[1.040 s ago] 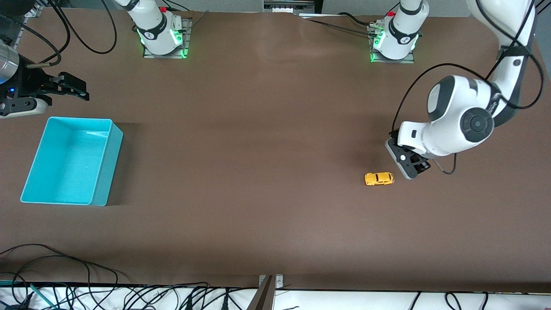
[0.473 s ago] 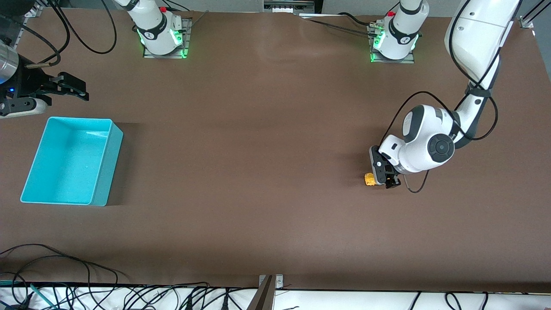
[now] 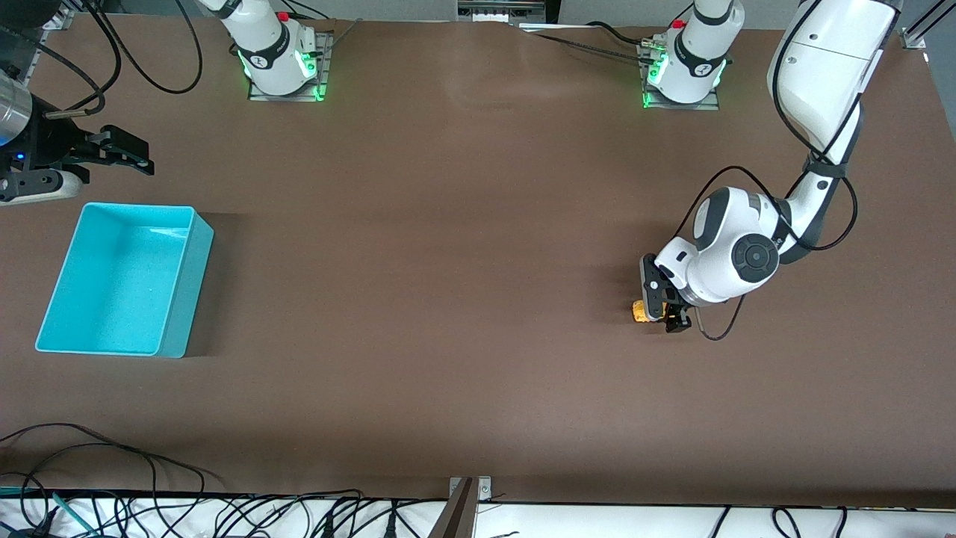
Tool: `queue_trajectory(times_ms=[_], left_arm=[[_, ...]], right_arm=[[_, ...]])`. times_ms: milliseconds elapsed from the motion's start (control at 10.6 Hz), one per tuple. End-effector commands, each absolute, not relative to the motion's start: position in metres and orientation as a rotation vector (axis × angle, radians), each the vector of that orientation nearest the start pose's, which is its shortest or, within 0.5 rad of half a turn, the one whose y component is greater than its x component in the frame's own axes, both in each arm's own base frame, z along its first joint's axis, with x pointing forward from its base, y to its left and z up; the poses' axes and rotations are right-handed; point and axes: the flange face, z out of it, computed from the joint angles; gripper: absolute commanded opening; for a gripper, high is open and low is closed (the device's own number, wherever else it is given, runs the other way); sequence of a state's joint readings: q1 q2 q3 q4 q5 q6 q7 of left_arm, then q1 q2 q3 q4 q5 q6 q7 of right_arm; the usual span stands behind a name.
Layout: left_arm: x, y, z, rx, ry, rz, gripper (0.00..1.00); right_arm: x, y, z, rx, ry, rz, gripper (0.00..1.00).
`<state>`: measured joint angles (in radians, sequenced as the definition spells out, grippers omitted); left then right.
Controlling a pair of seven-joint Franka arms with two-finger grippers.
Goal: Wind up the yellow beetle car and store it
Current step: 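Close the left gripper on the yellow car's body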
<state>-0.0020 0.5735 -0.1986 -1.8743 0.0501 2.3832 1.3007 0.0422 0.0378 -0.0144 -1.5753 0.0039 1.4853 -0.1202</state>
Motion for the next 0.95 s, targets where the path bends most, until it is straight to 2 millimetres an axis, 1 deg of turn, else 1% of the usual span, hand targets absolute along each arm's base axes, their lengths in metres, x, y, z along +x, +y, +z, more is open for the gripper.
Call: queue_trajectory(times_ms=[0,189,473,662,756,851], left_arm=[[0.6259,-0.1233,0.198,-2.3,2.241,-0.007,0.95],[0.6259,-0.1236,0.1926,-2.305,2.239,-0.009,0.94],[0.6276,-0.1203,0.1891,-2.303,2.229,-0.025,0.9],[0.6311,-0.1174,0.193,-2.226,2.238,0.002,0.85],[0.6308,-0.1163,0.1926,-2.232,2.225,0.009,0.81],[0.6302,-0.1182,0.1916,-2.231,2.227,0.011,0.65]], right_arm=[[0.554,0.0138,0.5979,-3.096,-0.244,0.198,1.0],[0.5542,0.0138,0.598,-3.096,-0.244,0.196,1.0],[0.5539,0.013,0.5972,-3.096,-0.241,0.2,1.0],[0.5539,0.013,0.5972,-3.096,-0.241,0.2,1.0],[0.5539,0.013,0.5972,-3.096,-0.241,0.2,1.0],[0.5542,0.0138,0.598,-3.096,-0.244,0.196,1.0]])
